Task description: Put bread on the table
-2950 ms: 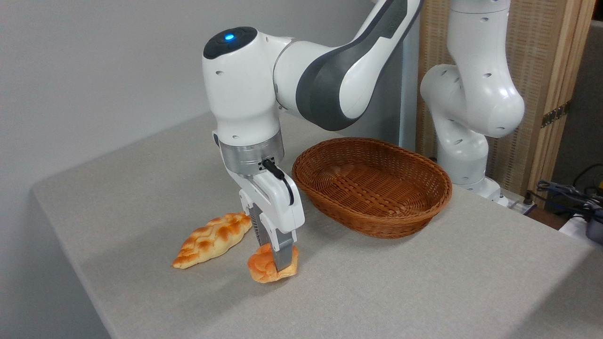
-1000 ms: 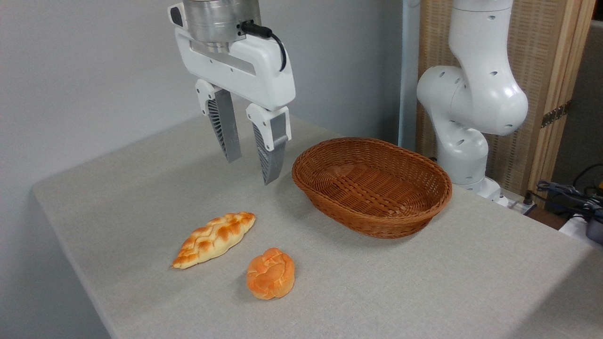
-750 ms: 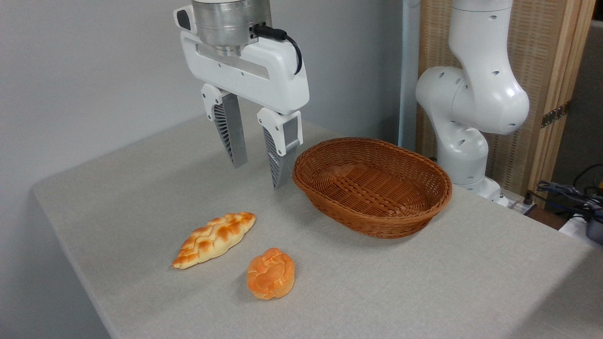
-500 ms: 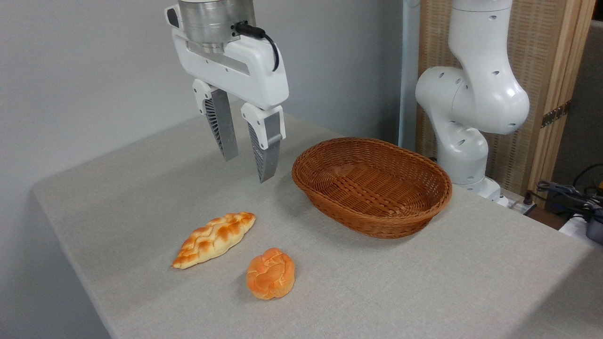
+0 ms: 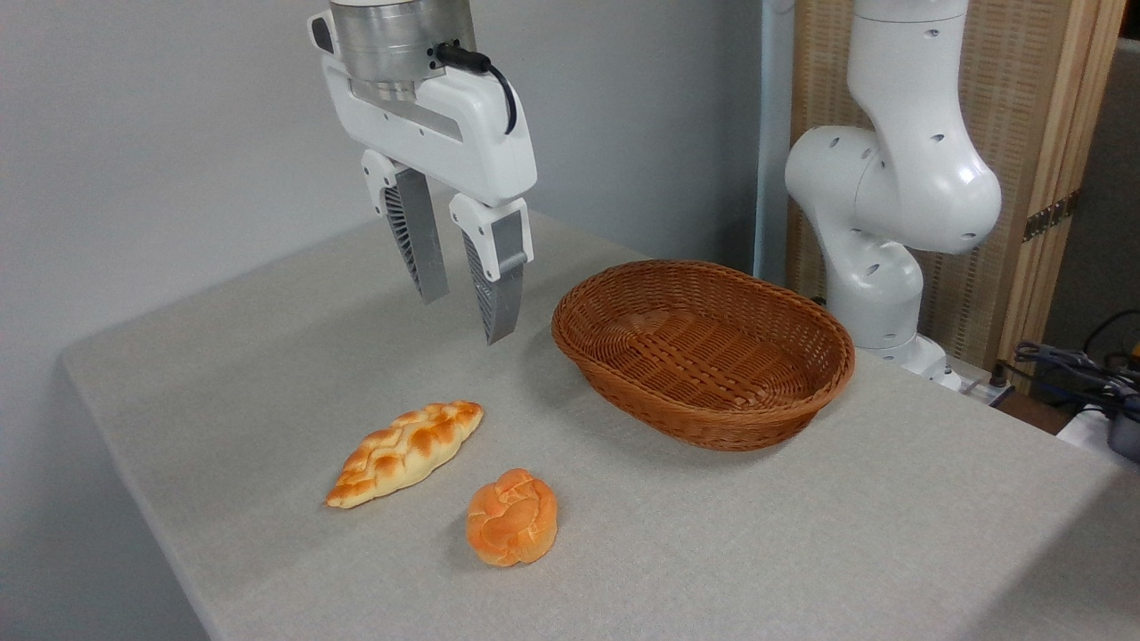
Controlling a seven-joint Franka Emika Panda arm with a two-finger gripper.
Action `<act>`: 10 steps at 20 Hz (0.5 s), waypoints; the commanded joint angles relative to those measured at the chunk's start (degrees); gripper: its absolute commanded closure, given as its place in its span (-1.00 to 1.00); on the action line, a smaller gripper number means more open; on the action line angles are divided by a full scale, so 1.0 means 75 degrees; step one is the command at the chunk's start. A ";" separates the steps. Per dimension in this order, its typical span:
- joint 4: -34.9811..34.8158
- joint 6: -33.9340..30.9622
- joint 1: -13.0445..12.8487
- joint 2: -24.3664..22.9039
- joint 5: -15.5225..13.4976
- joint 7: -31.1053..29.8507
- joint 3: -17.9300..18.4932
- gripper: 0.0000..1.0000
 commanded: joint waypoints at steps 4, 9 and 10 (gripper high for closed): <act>0.0215 -0.0216 0.0061 0.0039 0.0265 0.0075 0.0003 -1.00; 0.0239 -0.0240 0.0061 0.0039 0.0359 0.0040 0.0003 -1.00; 0.0239 -0.0240 0.0061 0.0039 0.0359 0.0028 0.0003 -1.00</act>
